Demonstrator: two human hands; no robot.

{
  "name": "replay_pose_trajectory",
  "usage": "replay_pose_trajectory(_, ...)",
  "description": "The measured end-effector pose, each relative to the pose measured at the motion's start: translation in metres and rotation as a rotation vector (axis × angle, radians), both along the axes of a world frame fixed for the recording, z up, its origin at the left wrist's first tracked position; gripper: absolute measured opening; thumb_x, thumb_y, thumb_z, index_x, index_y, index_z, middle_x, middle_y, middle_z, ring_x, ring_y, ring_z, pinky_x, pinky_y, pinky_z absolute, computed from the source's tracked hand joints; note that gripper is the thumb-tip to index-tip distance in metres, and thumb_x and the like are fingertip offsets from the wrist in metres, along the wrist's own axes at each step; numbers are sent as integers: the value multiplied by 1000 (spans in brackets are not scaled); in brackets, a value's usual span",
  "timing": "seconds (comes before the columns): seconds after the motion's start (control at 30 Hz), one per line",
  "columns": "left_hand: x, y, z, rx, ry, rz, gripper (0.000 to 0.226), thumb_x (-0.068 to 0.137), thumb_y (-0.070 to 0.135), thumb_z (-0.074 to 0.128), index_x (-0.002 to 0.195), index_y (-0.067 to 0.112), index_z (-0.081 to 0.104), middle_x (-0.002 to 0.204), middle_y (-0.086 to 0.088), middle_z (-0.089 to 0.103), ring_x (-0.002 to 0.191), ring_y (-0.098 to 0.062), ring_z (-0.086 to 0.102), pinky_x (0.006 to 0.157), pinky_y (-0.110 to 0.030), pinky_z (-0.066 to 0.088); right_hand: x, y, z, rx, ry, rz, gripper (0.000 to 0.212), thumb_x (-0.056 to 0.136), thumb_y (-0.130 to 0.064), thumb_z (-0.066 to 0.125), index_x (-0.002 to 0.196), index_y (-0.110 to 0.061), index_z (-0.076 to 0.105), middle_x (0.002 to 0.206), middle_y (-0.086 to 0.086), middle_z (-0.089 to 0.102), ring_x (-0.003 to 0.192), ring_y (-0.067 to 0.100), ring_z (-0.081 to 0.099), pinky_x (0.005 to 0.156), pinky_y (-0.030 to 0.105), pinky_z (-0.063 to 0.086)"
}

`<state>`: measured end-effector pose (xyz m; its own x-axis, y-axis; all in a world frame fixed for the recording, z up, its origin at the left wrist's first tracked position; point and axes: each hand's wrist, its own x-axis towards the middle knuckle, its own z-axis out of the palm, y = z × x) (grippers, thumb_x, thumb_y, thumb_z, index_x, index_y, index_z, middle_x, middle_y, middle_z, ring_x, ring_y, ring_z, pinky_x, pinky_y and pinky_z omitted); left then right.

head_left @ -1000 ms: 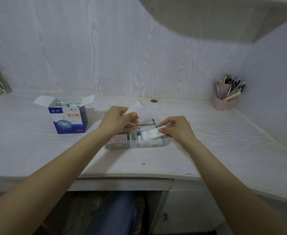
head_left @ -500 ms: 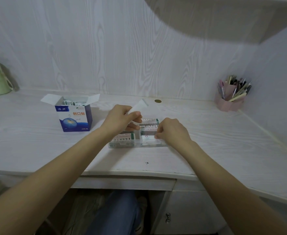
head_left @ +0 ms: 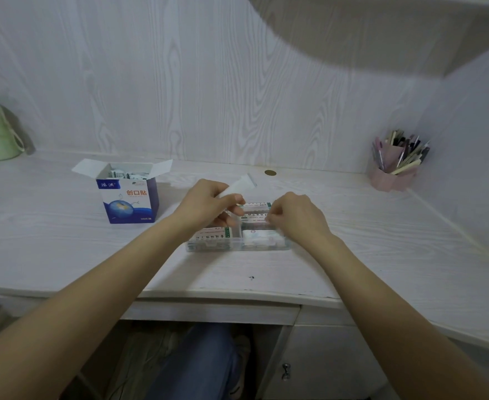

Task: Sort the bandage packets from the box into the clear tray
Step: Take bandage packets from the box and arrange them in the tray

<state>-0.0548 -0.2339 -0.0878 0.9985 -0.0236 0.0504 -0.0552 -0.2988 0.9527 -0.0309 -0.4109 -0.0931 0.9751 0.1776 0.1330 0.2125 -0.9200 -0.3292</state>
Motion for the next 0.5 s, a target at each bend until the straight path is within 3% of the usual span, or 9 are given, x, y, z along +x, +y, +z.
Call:
replay_pose_trajectory(0.1,-1,2,1,18,-4,-31,7,91,14,62,91,12,68,72,-1,72,45,-4,56,48,-15,48,-6,-4,12,582,59,100,10,88,-25,64,89,-18,72,77,-3,69,64,3,61,58,14,43)
replay_pose_trajectory(0.17,-3,2,1,42,-1,-105,7,90,16,63,93,12,68,75,-4,74,46,-5,54,50,-17,48,-11,-3,18,847,171,162,7,86,-24,68,90,-19,70,76,-1,71,61,4,64,55,14,45)
replay_pose_trajectory(0.27,-7,-2,2,73,-1,-217,12,94,19,57,90,12,66,75,-4,72,46,-6,48,49,-17,43,-11,-1,18,909,145,146,11,81,-11,73,92,-11,71,63,0,68,56,6,64,54,15,48)
replay_pose_trajectory(0.37,-10,-5,4,93,5,-256,28,100,24,44,83,5,54,59,0,54,45,-8,36,45,-16,31,-9,-4,18,965,155,80,19,77,-5,76,95,-3,70,55,1,65,51,8,63,54,16,51)
replay_pose_trajectory(0.5,-9,-6,5,85,13,-256,25,102,24,39,94,5,53,57,3,37,43,-4,31,42,-14,26,-9,-6,16,1014,160,50,16,76,-3,76,90,2,69,56,5,65,48,7,62,49,14,47)
